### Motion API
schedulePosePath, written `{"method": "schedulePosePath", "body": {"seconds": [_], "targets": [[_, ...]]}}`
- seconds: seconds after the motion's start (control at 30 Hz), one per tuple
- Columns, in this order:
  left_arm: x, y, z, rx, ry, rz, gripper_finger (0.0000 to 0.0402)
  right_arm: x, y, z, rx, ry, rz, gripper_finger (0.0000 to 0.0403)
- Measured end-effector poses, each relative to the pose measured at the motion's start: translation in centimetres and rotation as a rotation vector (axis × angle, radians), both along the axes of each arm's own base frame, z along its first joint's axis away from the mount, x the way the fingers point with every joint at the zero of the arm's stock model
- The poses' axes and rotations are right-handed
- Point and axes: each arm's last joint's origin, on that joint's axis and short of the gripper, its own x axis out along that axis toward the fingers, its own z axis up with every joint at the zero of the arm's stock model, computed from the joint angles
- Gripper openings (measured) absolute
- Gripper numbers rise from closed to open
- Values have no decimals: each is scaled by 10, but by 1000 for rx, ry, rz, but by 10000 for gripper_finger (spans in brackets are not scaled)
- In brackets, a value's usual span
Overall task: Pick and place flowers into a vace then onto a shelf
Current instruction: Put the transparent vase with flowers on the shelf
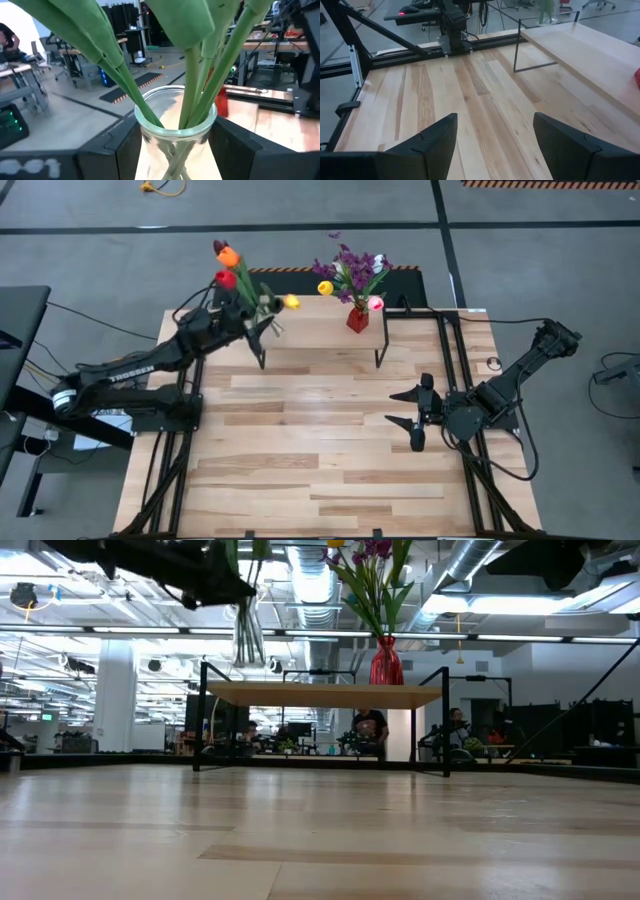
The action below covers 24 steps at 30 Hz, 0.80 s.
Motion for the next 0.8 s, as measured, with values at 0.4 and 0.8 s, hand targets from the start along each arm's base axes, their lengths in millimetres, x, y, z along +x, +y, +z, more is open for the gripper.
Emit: {"method": "schedulePosePath", "body": {"seconds": [0.4,0.8], "targets": [[10,48,-26,-97,15,22,191,0,0,1,10,-8,-4,256],[10,51,-27,-100,16,21,191,0,0,1,11,-9,-5,256]]}}
